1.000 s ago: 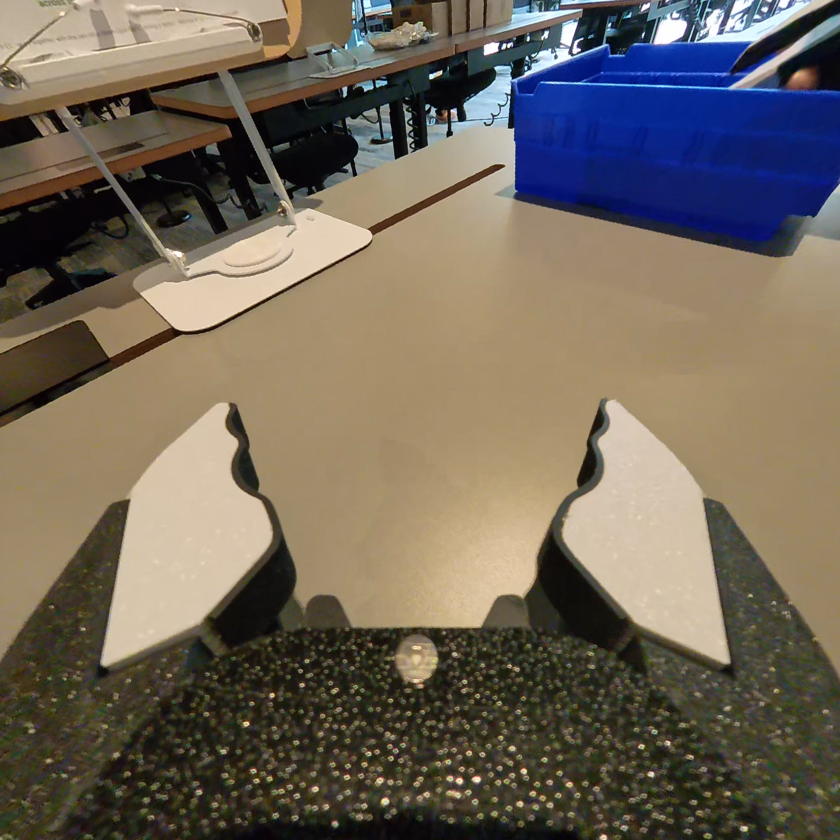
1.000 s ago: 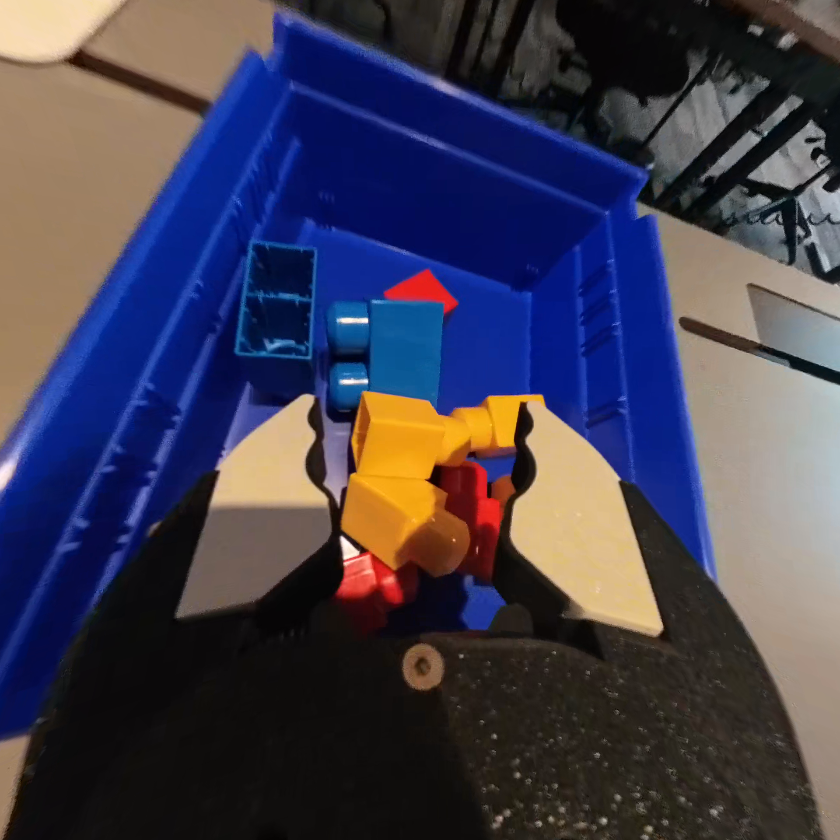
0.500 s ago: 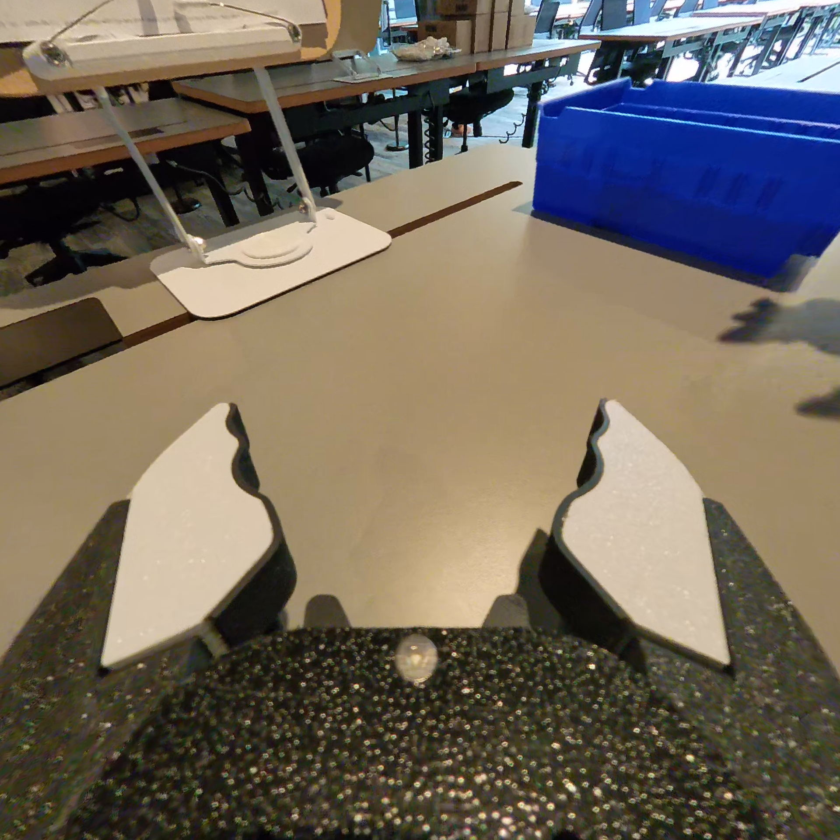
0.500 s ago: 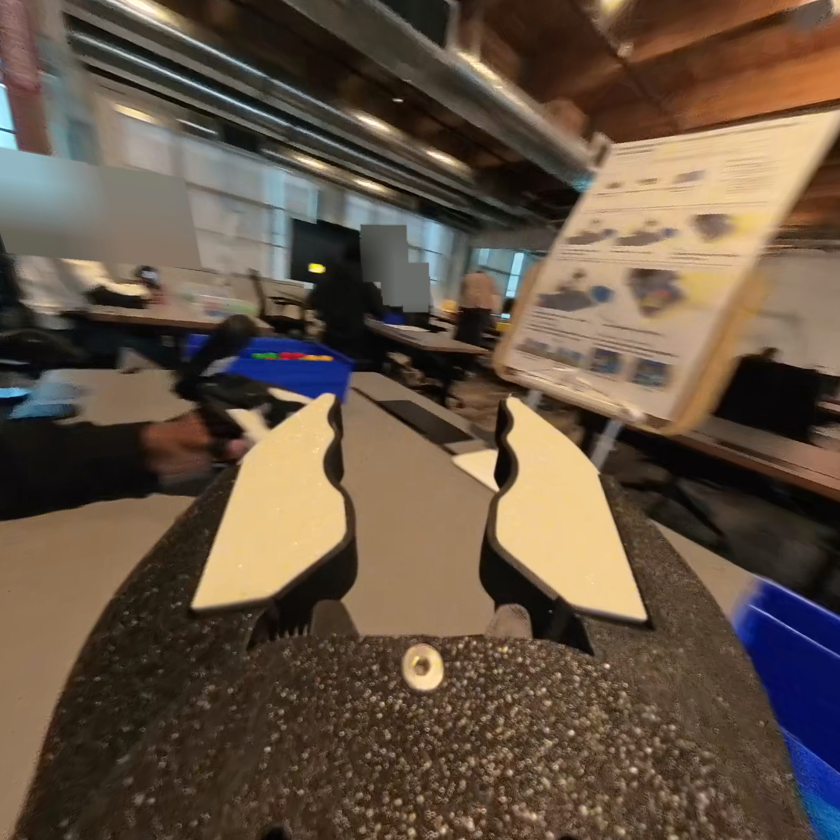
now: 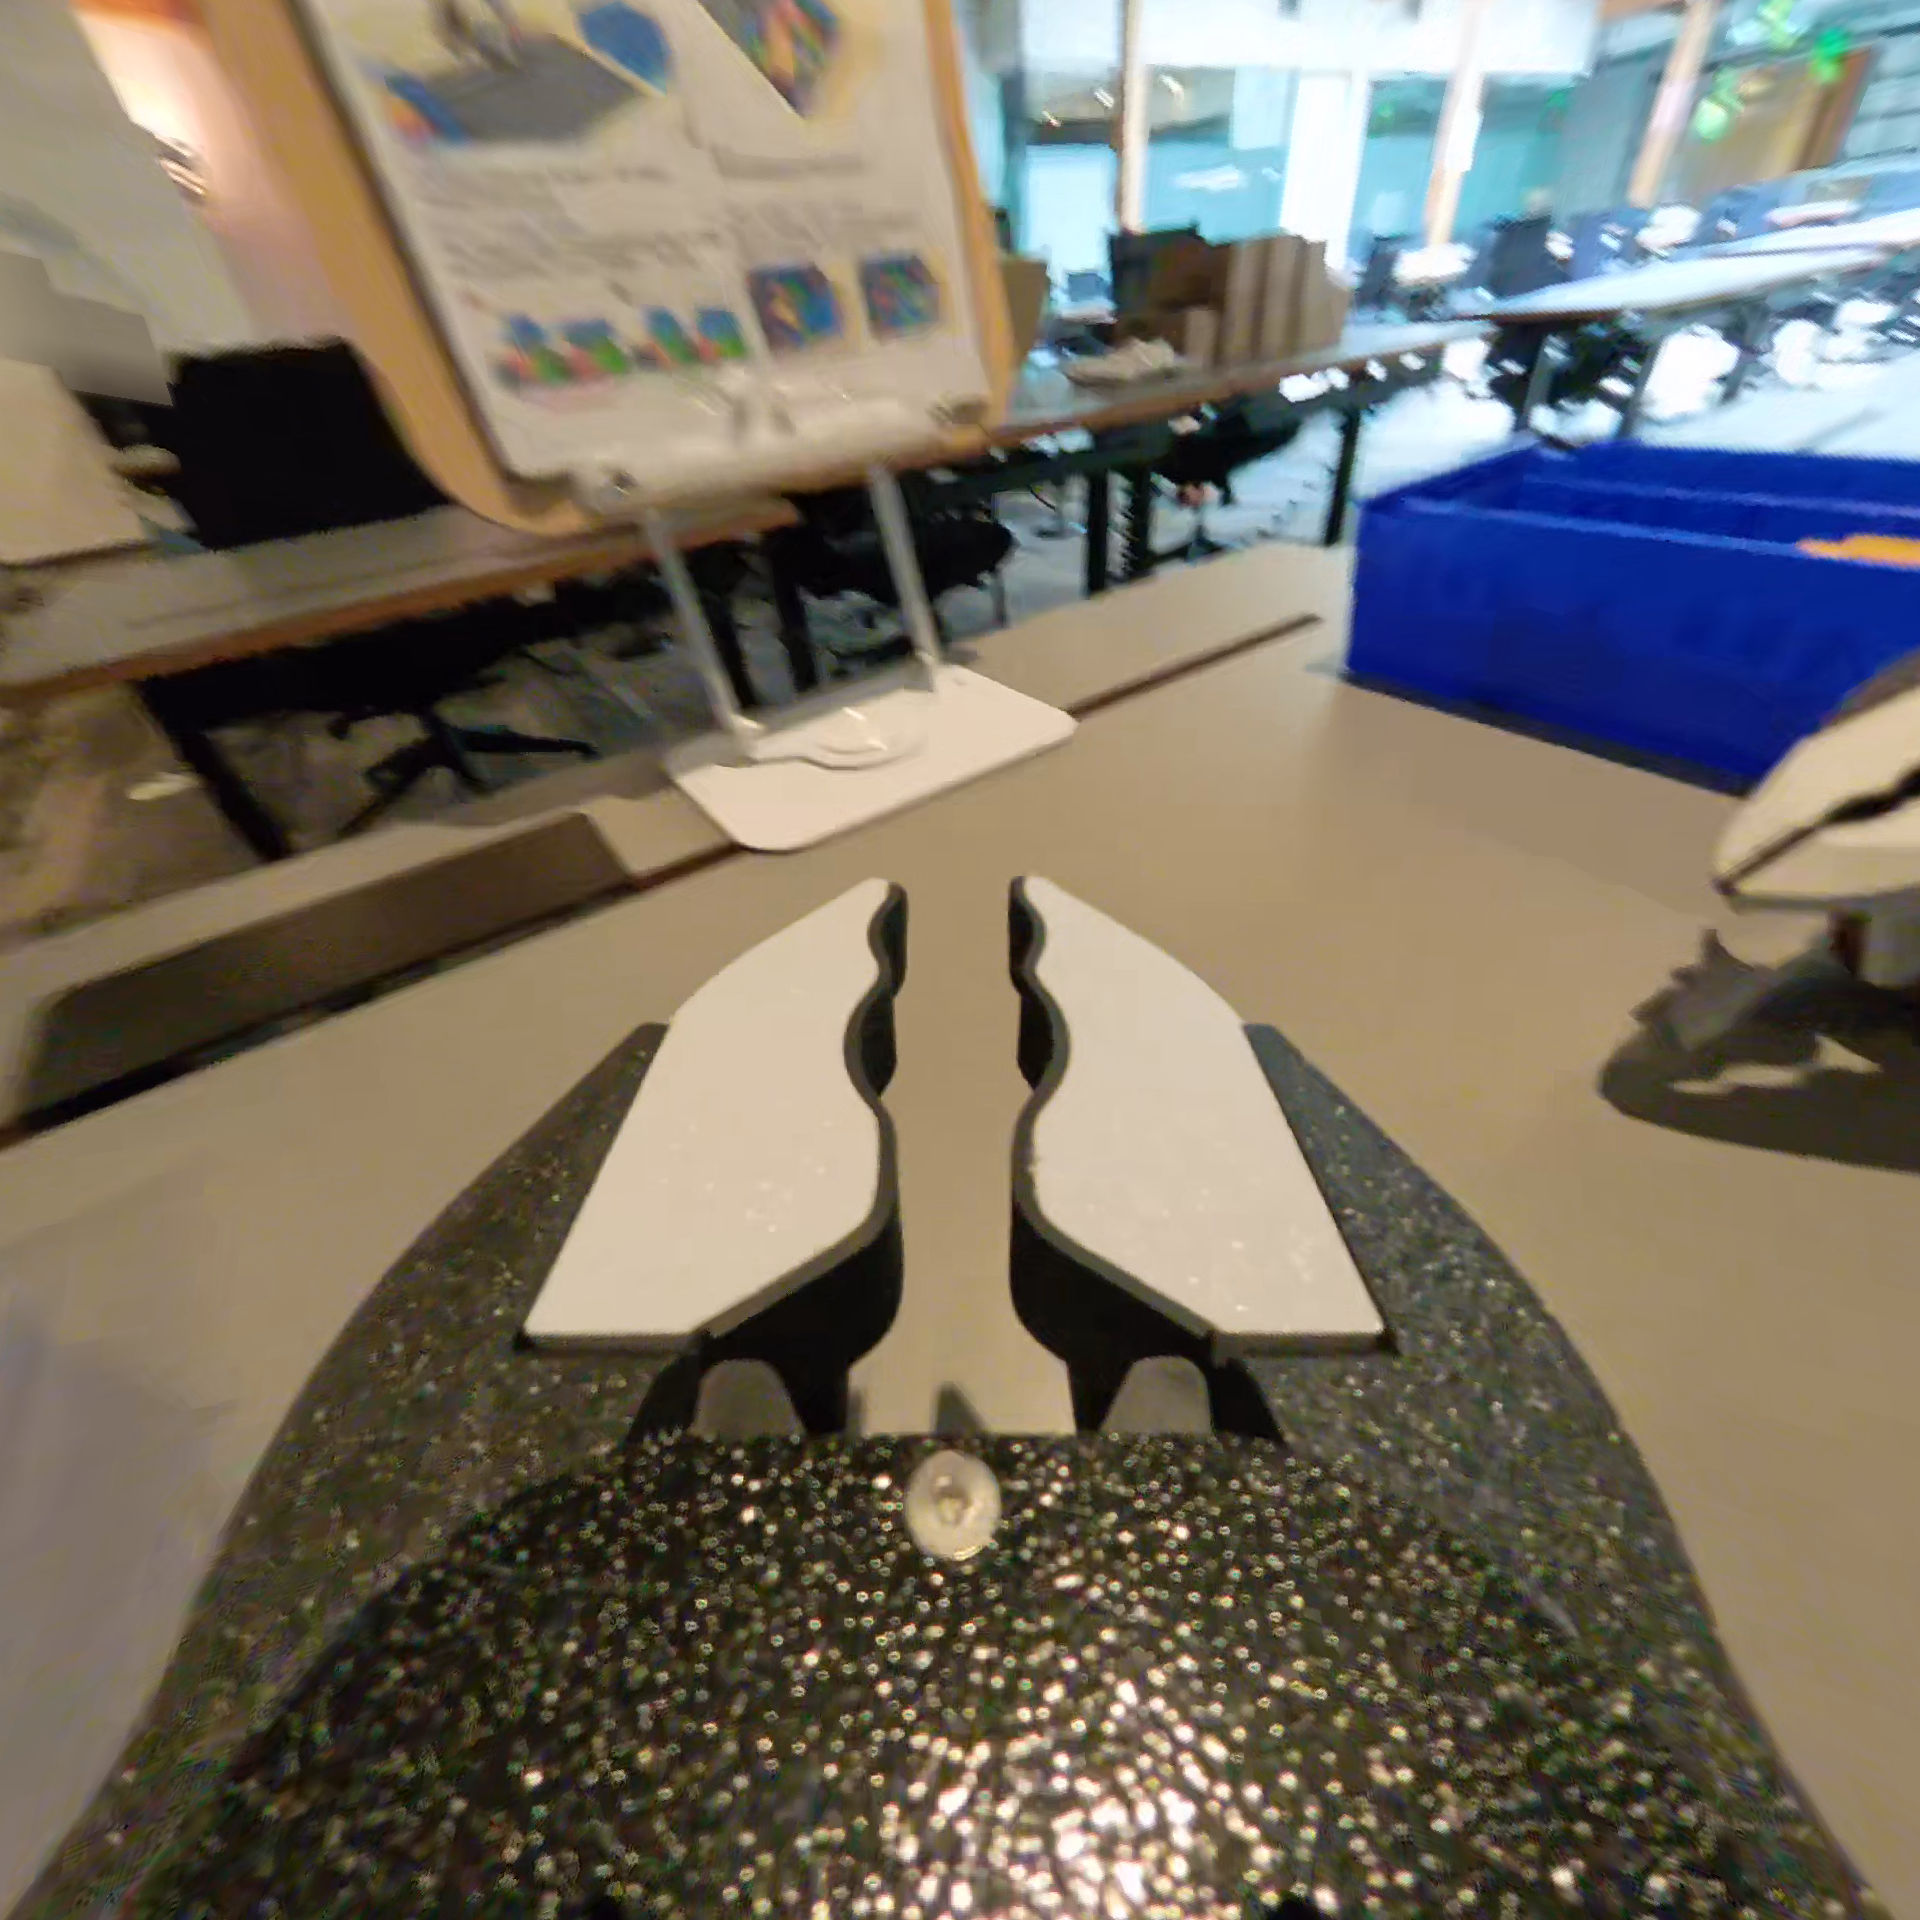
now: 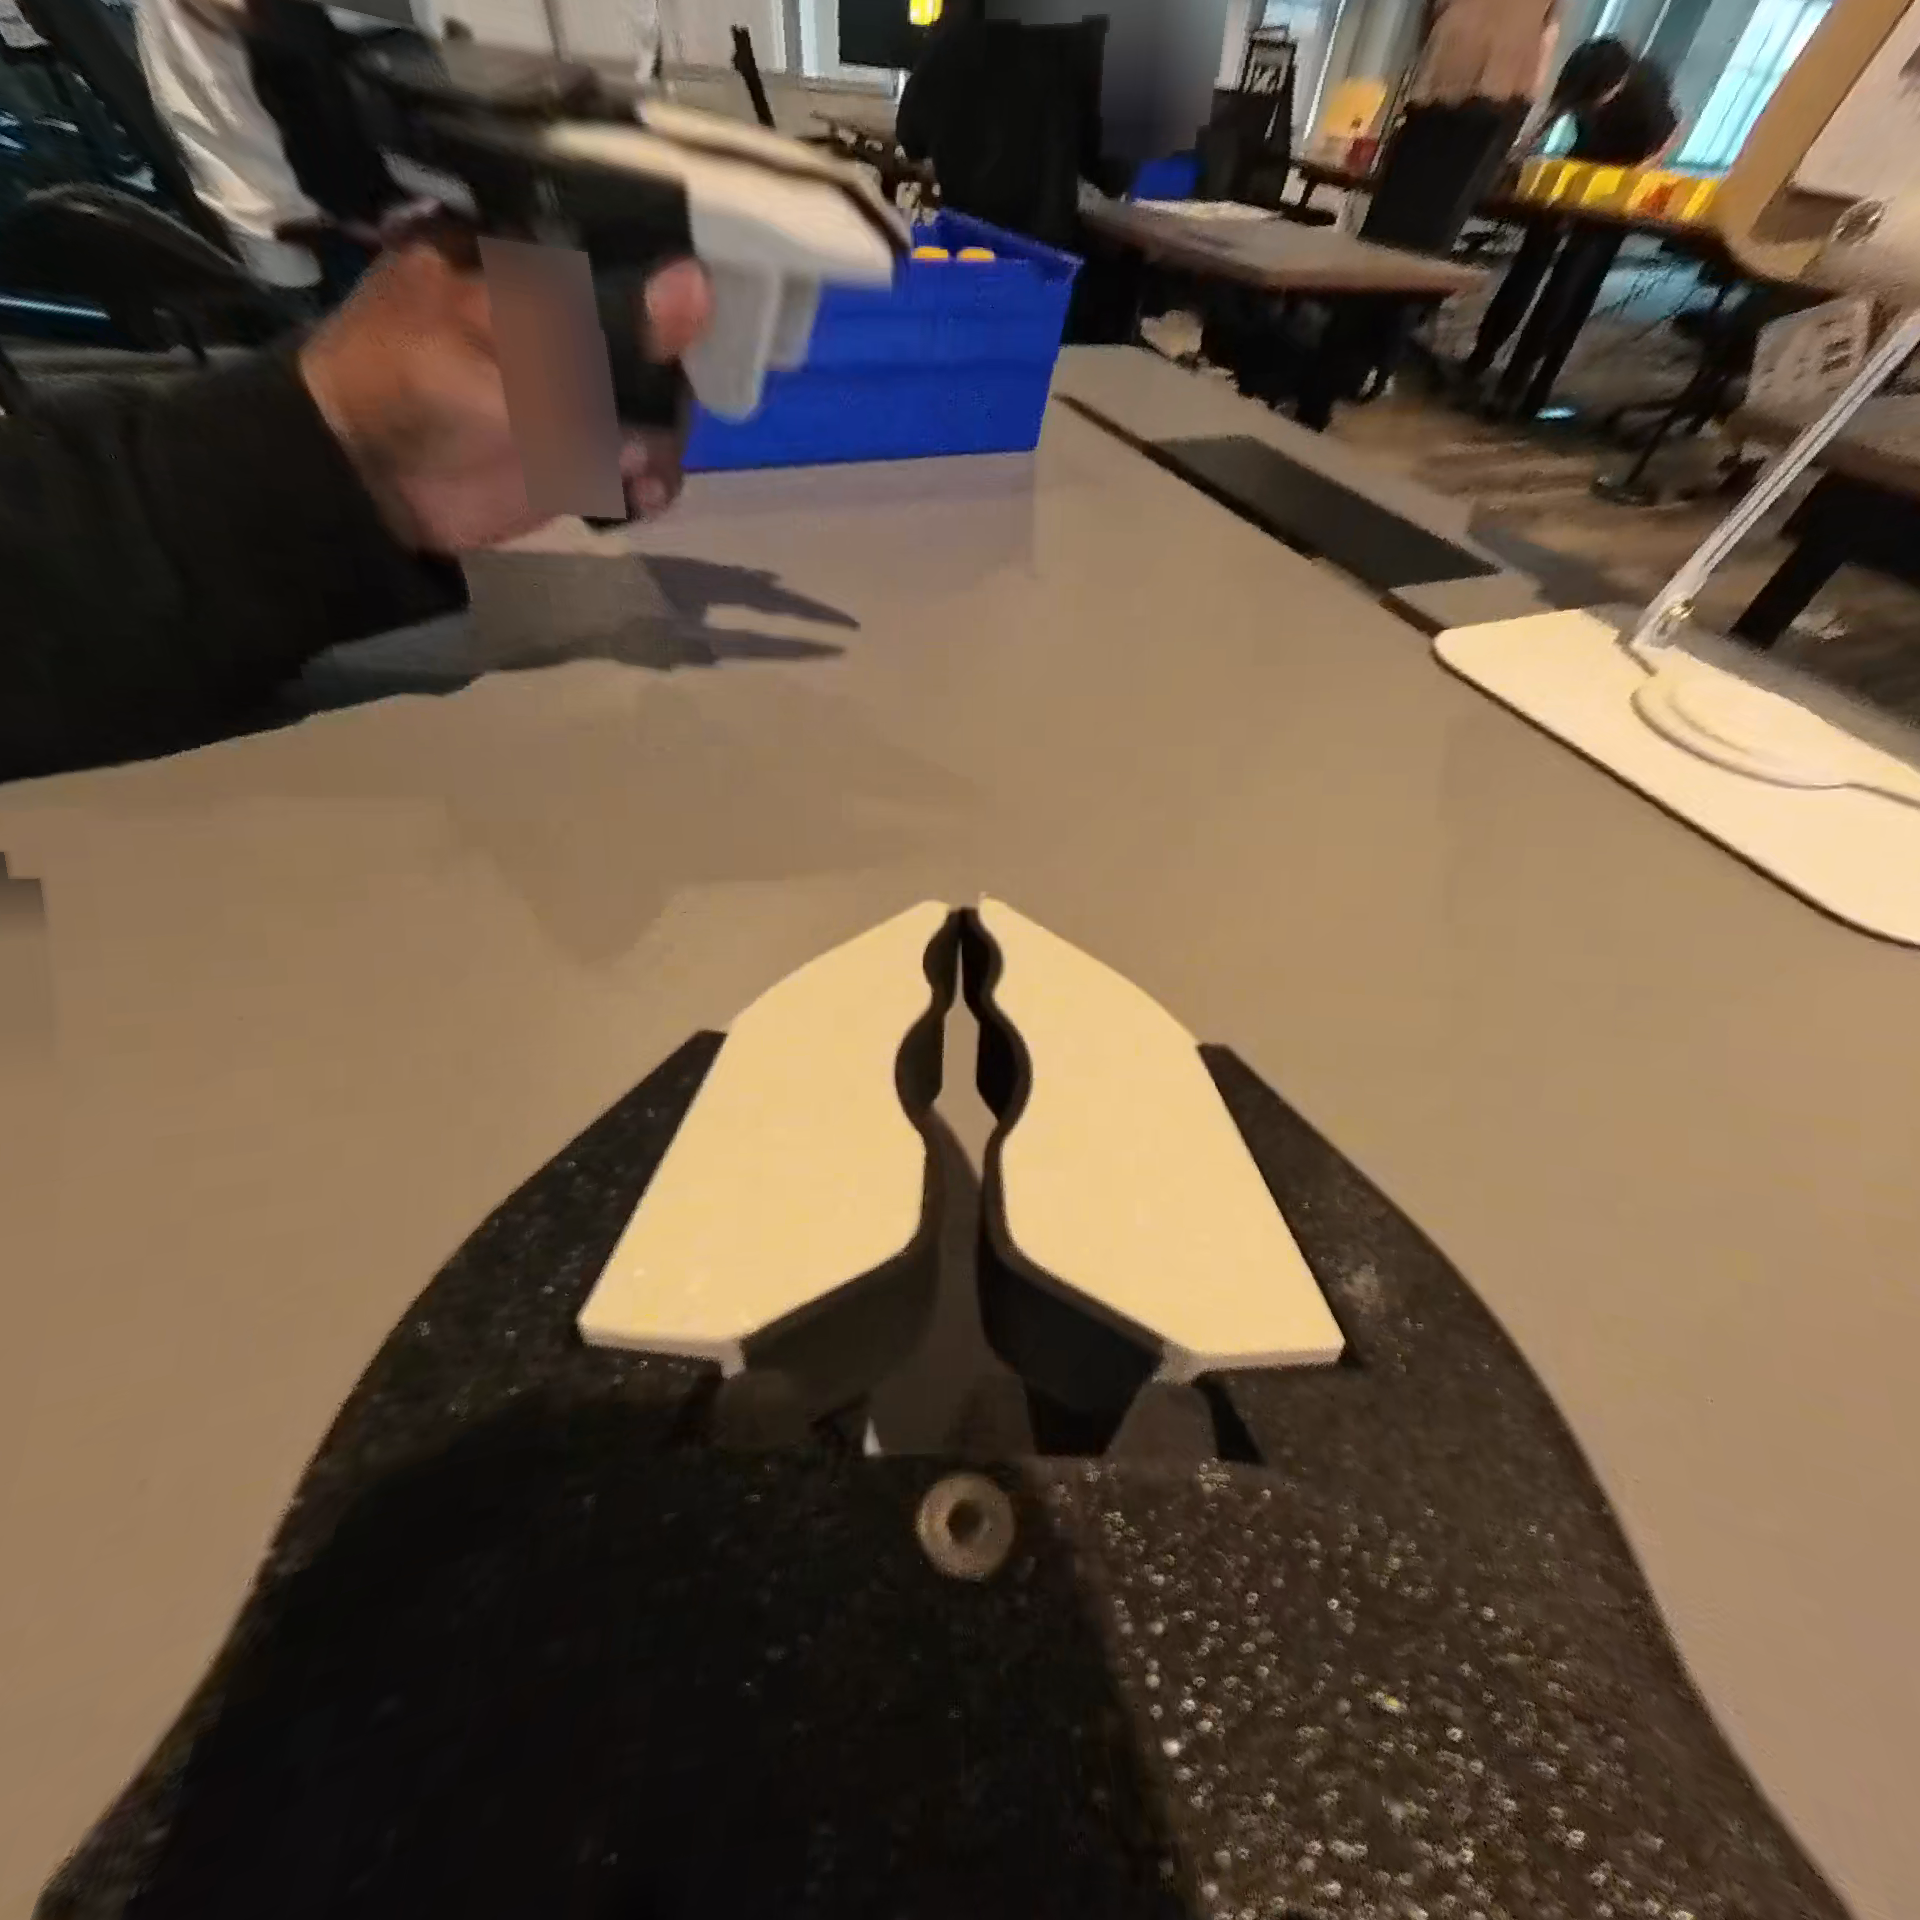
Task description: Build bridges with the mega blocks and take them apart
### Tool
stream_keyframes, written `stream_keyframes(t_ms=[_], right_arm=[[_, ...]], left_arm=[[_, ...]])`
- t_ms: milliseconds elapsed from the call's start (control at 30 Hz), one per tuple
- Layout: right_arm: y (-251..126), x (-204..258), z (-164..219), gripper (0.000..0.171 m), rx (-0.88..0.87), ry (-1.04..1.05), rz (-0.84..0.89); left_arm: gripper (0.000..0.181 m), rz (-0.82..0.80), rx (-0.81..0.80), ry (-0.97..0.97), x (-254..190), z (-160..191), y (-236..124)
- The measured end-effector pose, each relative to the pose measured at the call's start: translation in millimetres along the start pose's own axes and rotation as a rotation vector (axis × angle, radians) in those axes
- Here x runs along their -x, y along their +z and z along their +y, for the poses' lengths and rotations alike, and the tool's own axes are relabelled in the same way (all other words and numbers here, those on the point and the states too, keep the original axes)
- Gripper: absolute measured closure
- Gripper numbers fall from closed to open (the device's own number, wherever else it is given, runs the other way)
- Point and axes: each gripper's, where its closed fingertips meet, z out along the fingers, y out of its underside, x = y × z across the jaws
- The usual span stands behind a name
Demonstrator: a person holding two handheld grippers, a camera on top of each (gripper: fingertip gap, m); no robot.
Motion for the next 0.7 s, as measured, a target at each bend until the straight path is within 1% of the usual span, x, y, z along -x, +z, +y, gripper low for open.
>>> stream_keyframes(t_ms=[33,100,167,233,300,367,433,567,667,700], right_arm=[[0,0,0,0.171,0.001,0.003,-0.002],[1,1,1,0.171,0.006,0.001,-0.01],[2,4,2,0.171,0.021,-0.015,-0.017],[4,7,5,0.171,0.042,-0.04,-0.019],[7,10,8,0.171,0.07,-0.07,-0.023],[10,13,12,0.171,0.103,-0.097,-0.023],[13,15,16,0.17,0.132,-0.122,-0.023],[16,19,20,0.17,0.16,-0.168,-0.022],[18,20,23,0.17,0.184,-0.179,-0.029],[18,20,24,0.17,0.189,-0.18,-0.028]], left_arm=[[0.163,-0.066,-0.026,0.004,18,-10,-15],[0.154,-0.236,-0.049,-0.008,68,-27,-51],[0.145,-0.396,-0.028,-0.036,127,-34,-92],[0.135,-0.542,0.053,-0.072,190,-27,-130],[0.136,-0.623,0.12,-0.123,246,-9,-154],[0.138,-0.551,0.185,-0.223,279,15,-147],[0.137,-0.502,0.314,-0.303,298,48,-135],[0.136,-0.484,0.549,-0.273,313,92,-123],[0.137,-0.47,0.694,-0.209,313,119,-119],[0.135,-0.481,0.728,-0.177,316,125,-119]])
